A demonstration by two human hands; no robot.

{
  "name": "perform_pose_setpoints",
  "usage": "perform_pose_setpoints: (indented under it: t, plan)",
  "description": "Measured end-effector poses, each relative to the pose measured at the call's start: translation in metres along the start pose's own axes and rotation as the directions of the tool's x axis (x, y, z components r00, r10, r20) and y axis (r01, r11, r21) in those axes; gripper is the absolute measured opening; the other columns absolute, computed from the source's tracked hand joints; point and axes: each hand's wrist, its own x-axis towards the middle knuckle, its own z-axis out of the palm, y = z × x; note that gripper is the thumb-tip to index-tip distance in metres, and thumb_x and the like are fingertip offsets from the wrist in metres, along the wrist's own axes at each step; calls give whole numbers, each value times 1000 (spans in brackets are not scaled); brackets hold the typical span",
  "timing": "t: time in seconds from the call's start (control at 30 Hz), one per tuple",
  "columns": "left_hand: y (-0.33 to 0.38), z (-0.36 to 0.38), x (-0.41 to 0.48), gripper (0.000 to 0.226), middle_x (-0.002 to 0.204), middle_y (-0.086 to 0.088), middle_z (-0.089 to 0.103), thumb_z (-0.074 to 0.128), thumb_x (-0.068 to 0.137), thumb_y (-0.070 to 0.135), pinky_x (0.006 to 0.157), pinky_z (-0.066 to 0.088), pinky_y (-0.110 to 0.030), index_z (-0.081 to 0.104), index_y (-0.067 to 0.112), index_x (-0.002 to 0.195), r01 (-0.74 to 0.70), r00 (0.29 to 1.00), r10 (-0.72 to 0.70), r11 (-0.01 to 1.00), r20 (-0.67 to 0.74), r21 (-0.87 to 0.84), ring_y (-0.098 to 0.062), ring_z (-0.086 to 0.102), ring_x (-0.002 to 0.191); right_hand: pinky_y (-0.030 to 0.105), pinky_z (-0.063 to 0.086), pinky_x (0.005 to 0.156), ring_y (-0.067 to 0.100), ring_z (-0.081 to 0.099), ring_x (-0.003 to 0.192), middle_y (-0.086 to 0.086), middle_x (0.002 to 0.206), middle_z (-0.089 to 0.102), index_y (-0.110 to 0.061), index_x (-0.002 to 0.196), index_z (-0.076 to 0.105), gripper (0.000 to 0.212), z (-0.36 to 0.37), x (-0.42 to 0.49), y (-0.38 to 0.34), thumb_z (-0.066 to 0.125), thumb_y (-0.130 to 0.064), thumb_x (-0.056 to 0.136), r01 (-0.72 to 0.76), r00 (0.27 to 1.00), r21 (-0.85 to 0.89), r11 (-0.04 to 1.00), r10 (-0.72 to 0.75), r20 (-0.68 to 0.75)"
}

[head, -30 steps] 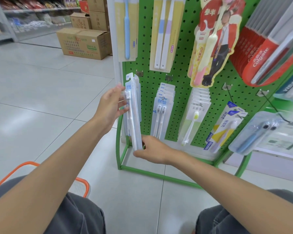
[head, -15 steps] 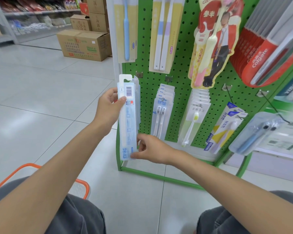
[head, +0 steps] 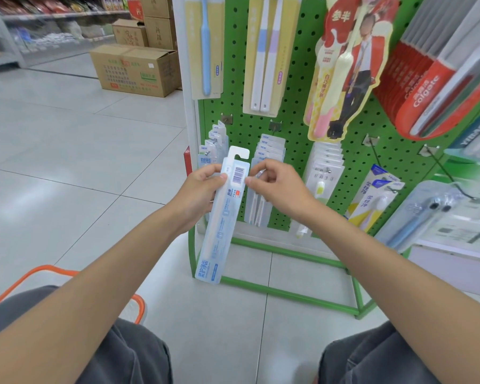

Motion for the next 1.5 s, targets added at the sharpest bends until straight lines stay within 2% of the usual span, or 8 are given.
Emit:
perform_pose_setpoints:
  t: [0.23, 0.57, 0.83, 0.97, 1.1, 1.23, 1.37, 1.5]
  plan:
    - [-2, 6, -2, 20, 98, -1, 71, 46, 104, 19, 87, 54, -40, 63, 21, 112, 4, 999, -6, 999, 45, 43, -17, 67, 85, 24, 47, 59, 9, 50, 56, 12, 85, 70, -25, 92, 67, 6, -17, 0, -5, 67, -18, 92, 22, 999, 82, 996, -18, -48]
    - [-3, 6, -2, 27, 98, -3, 75, 54, 100, 17, 81, 58, -37, 56, 19, 126, 16, 997, -16, 1000, 72, -9, -19, 72, 88, 21, 52, 52, 10, 60, 50, 8, 74, 65, 0, 96, 64, 6, -15, -1, -8, 61, -5, 94, -81, 997, 305, 949, 75, 33]
    - [4, -10, -1, 46, 116, -3, 71, 59, 86, 35, 95, 53, -27, 58, 18, 129, 98, 912, -90, 995, 401, 0, -14, 67, 109, 24, 58, 67, 18, 69, 67, 19, 89, 66, -2, 95, 59, 4, -14, 1, -15, 56, -3, 97, -124, 991, 488, 864, 84, 103]
    - [0, -8, 1, 67, 127, -6, 63, 84, 65, 52, 96, 53, -32, 62, 28, 124, 10, 974, -44, 988, 222, 154, -15, 64, 114, 27, 56, 72, 23, 67, 75, 10, 90, 67, -3, 97, 66, 12, -13, 3, -21, 57, -12, 96, -142, 988, 488, 862, 90, 129]
    - [2, 3, 0, 45, 97, 7, 60, 84, 68, 40, 71, 52, -16, 62, 27, 105, -161, 980, 188, 939, -61, 303, -7, 64, 81, 28, 55, 71, 19, 67, 72, 1, 100, 66, -9, 97, 69, 14, -12, 3, -32, 61, -20, 95, -115, 989, 464, 878, 55, 141]
    - [1, 7, 2, 45, 82, 8, 55, 87, 68, 35, 66, 49, -21, 59, 23, 100, -207, 937, 299, 892, -180, 403, -8, 52, 70, 28, 55, 63, 11, 63, 61, 2, 83, 71, -9, 103, 70, 14, -7, 11, -39, 60, -16, 95, 5, 1000, 250, 968, -3, -8]
    - [0, 2, 11, 47, 100, 10, 64, 84, 72, 41, 79, 52, -21, 62, 22, 108, -235, 932, 315, 902, -181, 361, -5, 63, 90, 38, 57, 68, 14, 61, 61, 2, 72, 69, -19, 89, 69, 18, 0, 21, -41, 52, -16, 96, 93, 978, -61, 994, -102, -182]
    - [3, -10, 25, 4, 85, 10, 67, 65, 90, 18, 72, 53, -23, 66, 22, 89, -258, 812, 327, 944, -484, 206, 1, 61, 75, 30, 48, 61, 16, 49, 57, 15, 72, 66, -6, 90, 70, 25, 3, 34, -36, 49, -16, 98, 123, 964, -207, 971, -166, -208]
